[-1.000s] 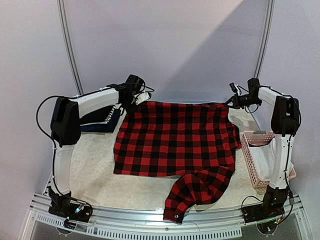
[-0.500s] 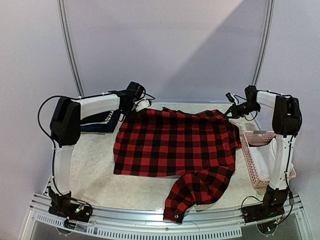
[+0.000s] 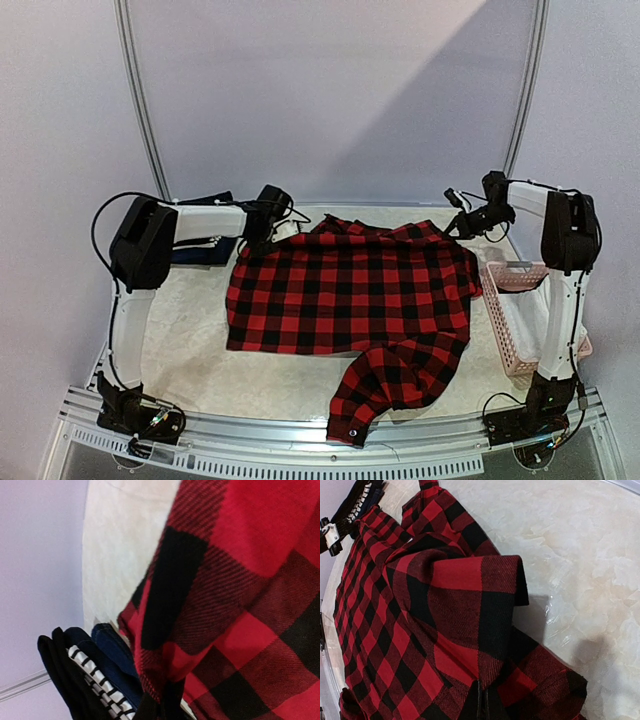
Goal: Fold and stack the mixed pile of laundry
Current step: Fold the flattened shirt at the center of the board.
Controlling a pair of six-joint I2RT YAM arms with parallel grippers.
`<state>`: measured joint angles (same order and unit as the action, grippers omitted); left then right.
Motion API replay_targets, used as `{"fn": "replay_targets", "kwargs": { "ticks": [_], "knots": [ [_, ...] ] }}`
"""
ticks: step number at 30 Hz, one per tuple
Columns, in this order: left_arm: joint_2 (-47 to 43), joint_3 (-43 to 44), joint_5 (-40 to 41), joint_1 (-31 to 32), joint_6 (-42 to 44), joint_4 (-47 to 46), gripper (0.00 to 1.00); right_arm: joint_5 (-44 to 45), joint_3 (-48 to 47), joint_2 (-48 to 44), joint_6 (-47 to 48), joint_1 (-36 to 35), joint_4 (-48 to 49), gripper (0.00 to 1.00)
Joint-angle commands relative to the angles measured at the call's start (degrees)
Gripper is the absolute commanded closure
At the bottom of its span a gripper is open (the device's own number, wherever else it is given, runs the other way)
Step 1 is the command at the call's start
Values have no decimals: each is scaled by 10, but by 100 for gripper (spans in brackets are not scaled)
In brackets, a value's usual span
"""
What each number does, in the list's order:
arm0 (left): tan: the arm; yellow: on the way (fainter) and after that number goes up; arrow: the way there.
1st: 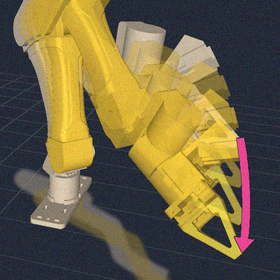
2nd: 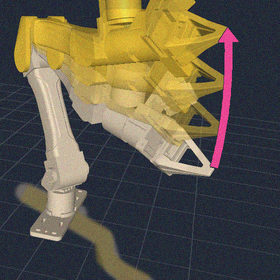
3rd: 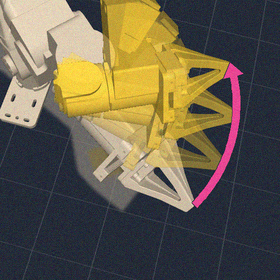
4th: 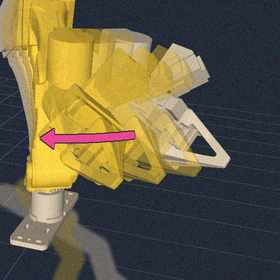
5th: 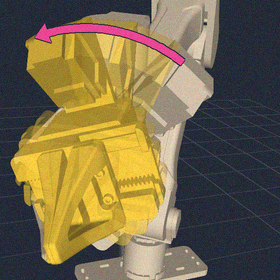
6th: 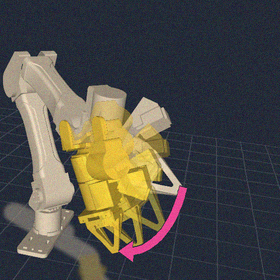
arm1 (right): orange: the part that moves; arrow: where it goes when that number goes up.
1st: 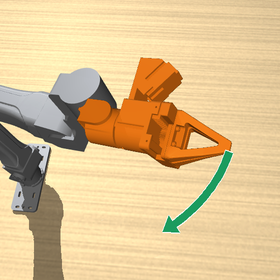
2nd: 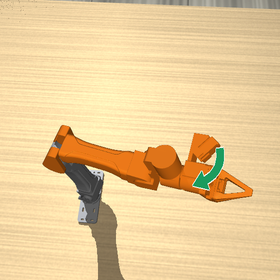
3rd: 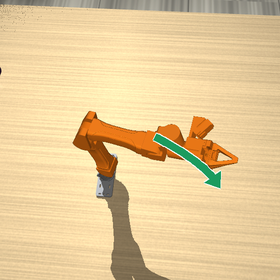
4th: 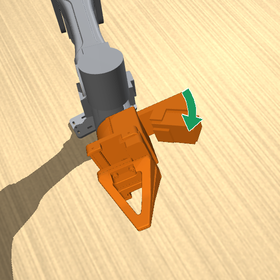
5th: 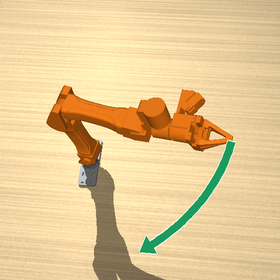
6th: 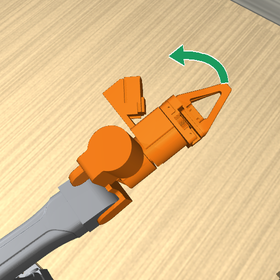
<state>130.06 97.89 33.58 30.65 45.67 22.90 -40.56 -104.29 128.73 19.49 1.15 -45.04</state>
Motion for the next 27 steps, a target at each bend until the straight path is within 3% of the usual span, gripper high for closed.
{"fn": "replay_targets", "kwargs": {
  "ticks": [1, 6, 9, 12, 16, 20, 23, 27],
  "knots": [
    [-27, -27, -4, 1, 2, 24, 96, 35, 7, -14, 46, -8, -44, 99],
    [-53, -50, -22, 4, -35, 80, 77, 50, 34, -31, 80, -7, -87, 93],
    [-80, -77, -29, 7, -40, 79, 70, 65, 60, -56, 103, -8, -105, 76],
    [-98, -76, -24, 9, -56, 93, 68, 74, 61, -75, 128, -7, -143, 63],
    [-109, -49, -27, 9, -107, 123, 67, 72, 51, -105, 129, -5, -159, 58],
    [-93, 26, -47, -7, -233, 206, 66, 93, 47, -130, 76, 0, -130, 56],
    [-79, 85, -116, -20, -364, 289, 66, 101, 46, -131, 56, 0, -122, 56],
    [-113, 38, -236, -21, -512, 275, 66, 78, 64, -142, 60, -7, -136, 56]
  ]
}}
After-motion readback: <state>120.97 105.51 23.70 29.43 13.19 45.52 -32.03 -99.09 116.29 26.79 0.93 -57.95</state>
